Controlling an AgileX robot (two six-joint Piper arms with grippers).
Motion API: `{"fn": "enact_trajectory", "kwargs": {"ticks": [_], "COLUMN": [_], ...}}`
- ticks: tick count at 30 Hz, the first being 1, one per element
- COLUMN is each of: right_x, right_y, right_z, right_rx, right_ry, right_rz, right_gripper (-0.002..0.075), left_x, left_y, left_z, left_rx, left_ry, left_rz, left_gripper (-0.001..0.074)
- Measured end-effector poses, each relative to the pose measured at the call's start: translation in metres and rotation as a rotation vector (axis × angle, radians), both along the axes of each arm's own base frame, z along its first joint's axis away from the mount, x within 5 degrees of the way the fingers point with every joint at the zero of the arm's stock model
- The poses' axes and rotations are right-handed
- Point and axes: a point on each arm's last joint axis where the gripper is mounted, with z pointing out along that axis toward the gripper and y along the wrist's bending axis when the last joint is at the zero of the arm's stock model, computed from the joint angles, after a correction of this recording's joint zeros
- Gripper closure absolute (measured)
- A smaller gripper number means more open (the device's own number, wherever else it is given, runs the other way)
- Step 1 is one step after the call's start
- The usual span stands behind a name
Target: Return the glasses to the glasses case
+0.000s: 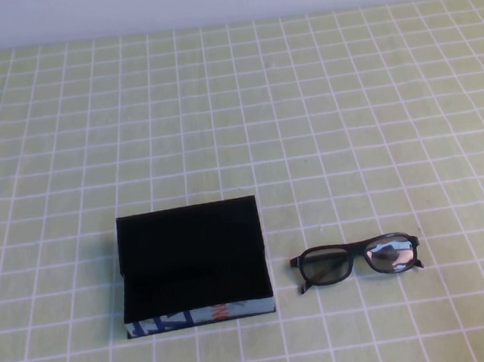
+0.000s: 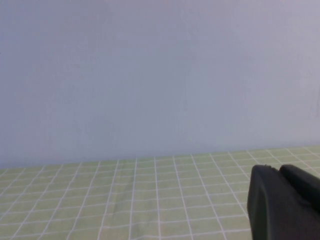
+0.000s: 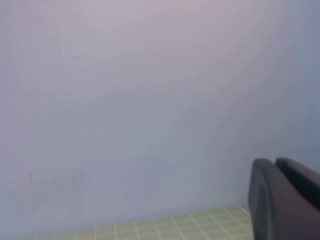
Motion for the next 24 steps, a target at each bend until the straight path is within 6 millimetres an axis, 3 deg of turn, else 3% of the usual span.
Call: {"fn": "enact_trajectory", "kwargs": {"ticks": [4,12,19,24], "right_x": [-0.003,-0.027,-0.063,-0.055], "right_y": [-0.002,-0.010,0.001,0.007], "right_z": [0.006,0.043,0.141,0.207], "right_rx": [0.002,0.032,0.155,0.174], "right_ry": [-0.071,-0.462,-0.585,-0.443], "right_rz": [-0.022,-0.111,0.083,0.167], "right_gripper": [0.0743,0.0743,0.0743,0.0743], "left_x": [0.000,-0.007,-0.021,-0.022], "left_y": [0.000,-0.004,-0.007,-0.007], "left_z": [0.001,0.021,0.042,0.045], "left_rx": [-0.004,-0.109,-0.139,-0.160], "left_ry": [-0.010,-0.243,-0.506,-0.516], "left_rz": [-0.003,-0.075,-0.147,-0.158], "left_gripper": [0.0737,0.0737,0.0736,0.0736]}}
